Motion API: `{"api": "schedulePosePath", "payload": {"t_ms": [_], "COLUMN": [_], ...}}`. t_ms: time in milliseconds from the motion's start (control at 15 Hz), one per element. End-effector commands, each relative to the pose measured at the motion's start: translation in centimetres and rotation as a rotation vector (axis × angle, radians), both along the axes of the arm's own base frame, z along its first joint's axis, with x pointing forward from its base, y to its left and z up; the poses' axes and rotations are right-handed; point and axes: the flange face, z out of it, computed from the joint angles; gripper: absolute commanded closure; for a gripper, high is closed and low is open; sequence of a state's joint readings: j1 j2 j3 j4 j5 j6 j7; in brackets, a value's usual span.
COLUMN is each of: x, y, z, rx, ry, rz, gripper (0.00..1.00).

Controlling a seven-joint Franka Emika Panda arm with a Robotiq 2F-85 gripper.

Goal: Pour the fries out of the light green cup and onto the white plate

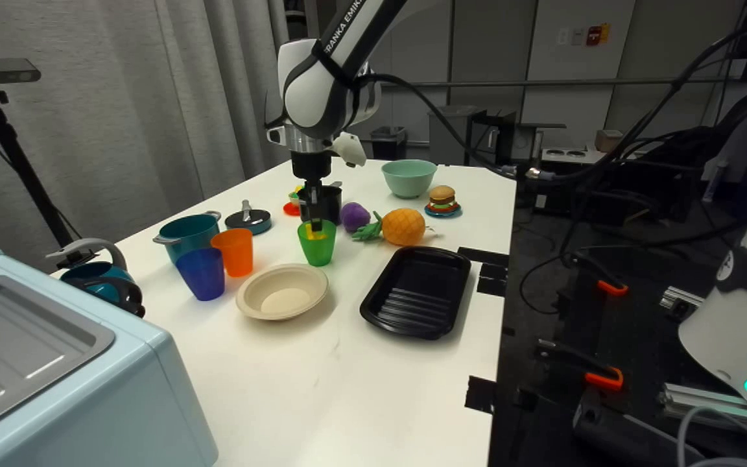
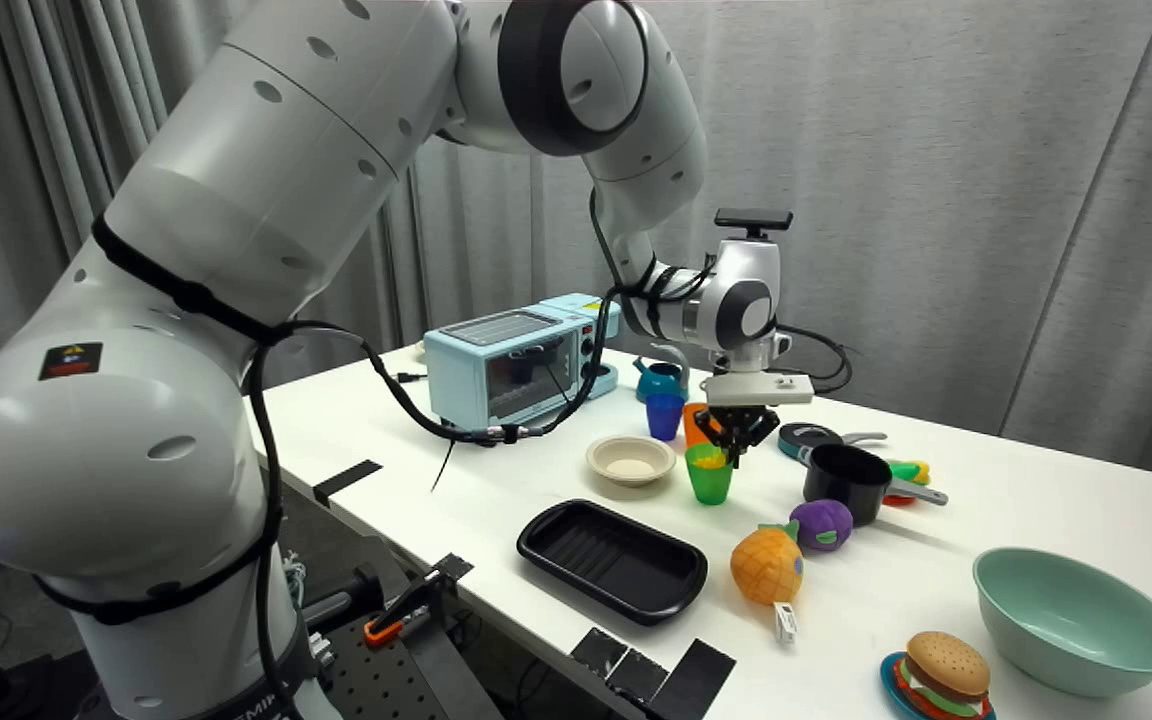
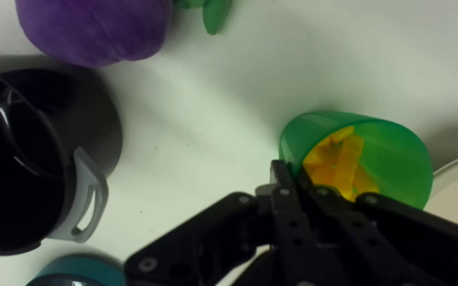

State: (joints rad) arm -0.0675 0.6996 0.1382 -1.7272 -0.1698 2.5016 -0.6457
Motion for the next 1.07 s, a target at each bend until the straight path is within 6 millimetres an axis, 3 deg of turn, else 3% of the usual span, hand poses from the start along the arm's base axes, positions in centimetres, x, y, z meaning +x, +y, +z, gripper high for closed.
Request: {"api": "schedulePosePath", "payload": {"t_ms": [0,600,867,1000], "x": [0.1,0.1,-1.6,-1.6], "y": [0.0,0.0,-3.8,-4.9], "z": [0.0,0.0,4.9,6.1], "rx": [0.0,0.0,-0.019,-0.028], "ry": [0.001,0.001,0.032,0.045], "rz": [0.0,0.0,-0.015,-0.009], "gripper": [0.96,0.99,0.99,0.99]}}
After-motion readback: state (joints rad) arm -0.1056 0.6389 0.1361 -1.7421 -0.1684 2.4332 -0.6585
